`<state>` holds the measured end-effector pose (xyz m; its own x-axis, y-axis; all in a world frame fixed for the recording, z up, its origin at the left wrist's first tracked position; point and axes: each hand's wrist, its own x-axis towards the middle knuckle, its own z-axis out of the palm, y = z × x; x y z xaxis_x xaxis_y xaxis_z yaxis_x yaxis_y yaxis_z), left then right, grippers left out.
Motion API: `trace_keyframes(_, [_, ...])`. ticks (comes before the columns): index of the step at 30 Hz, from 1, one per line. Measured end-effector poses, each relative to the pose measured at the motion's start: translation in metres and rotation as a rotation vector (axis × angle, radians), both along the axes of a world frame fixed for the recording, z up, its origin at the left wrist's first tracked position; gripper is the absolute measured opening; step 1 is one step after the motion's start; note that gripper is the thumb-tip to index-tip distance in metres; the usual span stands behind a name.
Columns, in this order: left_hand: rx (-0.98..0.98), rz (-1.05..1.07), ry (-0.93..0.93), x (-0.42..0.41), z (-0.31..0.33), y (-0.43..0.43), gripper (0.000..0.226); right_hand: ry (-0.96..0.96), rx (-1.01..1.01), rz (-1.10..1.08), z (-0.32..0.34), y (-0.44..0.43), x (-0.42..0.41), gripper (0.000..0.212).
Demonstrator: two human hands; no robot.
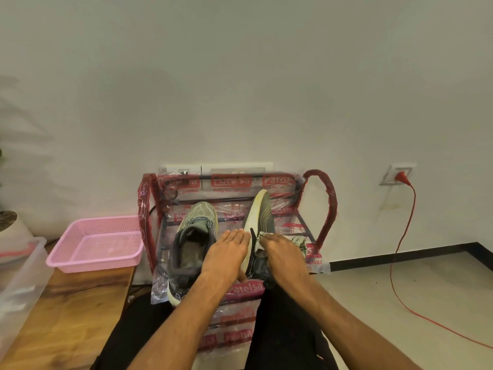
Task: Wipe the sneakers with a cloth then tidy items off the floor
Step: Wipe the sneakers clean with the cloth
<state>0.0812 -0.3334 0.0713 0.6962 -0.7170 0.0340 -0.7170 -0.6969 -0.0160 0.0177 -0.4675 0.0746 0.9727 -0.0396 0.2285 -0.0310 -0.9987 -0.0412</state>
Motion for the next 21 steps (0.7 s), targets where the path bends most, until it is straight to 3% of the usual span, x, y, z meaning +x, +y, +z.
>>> trace_keyframes(5, [-0.024,0.009,0.033,0.000,-0.002,0.001,0.109,0.003,0.032,0.041,0.003,-0.002,-0.014,0.034])
trace_keyframes(12, [-0.021,0.009,0.025,0.002,-0.001,0.001,0.109,-0.048,0.156,-0.122,-0.003,0.013,0.001,0.030])
trace_keyframes(21, [-0.043,0.011,0.025,0.000,-0.002,-0.001,0.108,-0.020,-0.067,-0.021,-0.006,0.010,0.008,0.051])
